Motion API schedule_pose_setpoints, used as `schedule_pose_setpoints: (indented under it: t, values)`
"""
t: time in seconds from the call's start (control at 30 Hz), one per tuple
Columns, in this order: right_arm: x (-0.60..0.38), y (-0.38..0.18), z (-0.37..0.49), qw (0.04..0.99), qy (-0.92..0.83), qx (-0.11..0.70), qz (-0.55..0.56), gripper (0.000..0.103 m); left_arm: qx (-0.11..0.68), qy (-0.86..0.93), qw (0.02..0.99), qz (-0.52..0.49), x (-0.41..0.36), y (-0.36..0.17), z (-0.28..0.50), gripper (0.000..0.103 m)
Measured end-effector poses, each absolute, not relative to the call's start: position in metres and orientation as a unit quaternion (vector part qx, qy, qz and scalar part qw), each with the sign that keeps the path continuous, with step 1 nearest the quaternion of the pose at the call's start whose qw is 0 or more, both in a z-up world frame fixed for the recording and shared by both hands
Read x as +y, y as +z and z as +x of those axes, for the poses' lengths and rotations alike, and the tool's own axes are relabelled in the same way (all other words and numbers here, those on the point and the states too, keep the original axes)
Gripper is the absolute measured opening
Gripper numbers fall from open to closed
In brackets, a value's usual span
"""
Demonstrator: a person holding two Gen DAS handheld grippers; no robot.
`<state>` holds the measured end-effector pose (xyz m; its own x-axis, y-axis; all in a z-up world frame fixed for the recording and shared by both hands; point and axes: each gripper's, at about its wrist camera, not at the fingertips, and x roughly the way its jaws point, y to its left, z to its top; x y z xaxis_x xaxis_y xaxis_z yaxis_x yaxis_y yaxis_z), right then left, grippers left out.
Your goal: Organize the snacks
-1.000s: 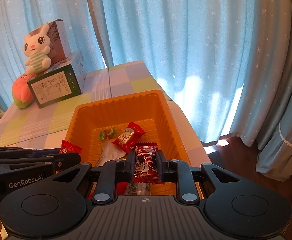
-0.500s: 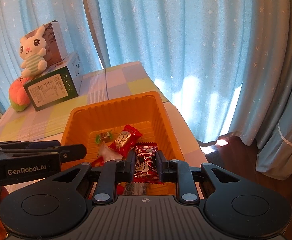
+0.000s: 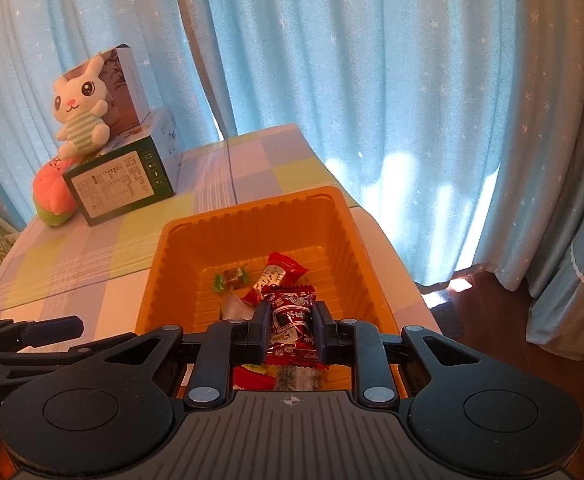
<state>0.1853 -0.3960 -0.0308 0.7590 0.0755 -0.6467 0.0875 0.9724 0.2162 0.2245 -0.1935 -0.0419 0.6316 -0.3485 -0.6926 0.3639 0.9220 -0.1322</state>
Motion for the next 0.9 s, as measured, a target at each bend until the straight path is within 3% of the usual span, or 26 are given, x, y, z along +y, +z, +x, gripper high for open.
schedule_pose_setpoints:
  t: [0.3, 0.33, 0.4, 0.7, 0.9]
  values:
    - [-0.394, -0.029, 0.209, 0.922, 0.033, 0.358, 0.147, 0.025, 0.382, -0.182, 0.906, 0.009, -0.181, -0.041, 0.228, 0.089]
    - [-0.393, -0.028, 0.209, 0.923, 0.03, 0.355, 0.142, 0.046, 0.382, -0.18, 0.906, 0.009, -0.179, -0.041, 0.227, 0.091]
    - [-0.395, -0.025, 0.206, 0.927, 0.029, 0.343, 0.149, 0.078, 0.384, -0.177, 0.906, 0.005, -0.175, -0.041, 0.227, 0.093]
    - [-0.406, -0.025, 0.175, 0.919, -0.001, 0.36, 0.163, 0.078, 0.378, -0.169, 0.91, -0.001, -0.16, -0.038, 0.204, 0.103]
    - [-0.404, -0.015, 0.14, 0.917, -0.005, 0.36, 0.169, 0.078, 0.374, -0.154, 0.914, -0.013, -0.148, -0.024, 0.182, 0.103]
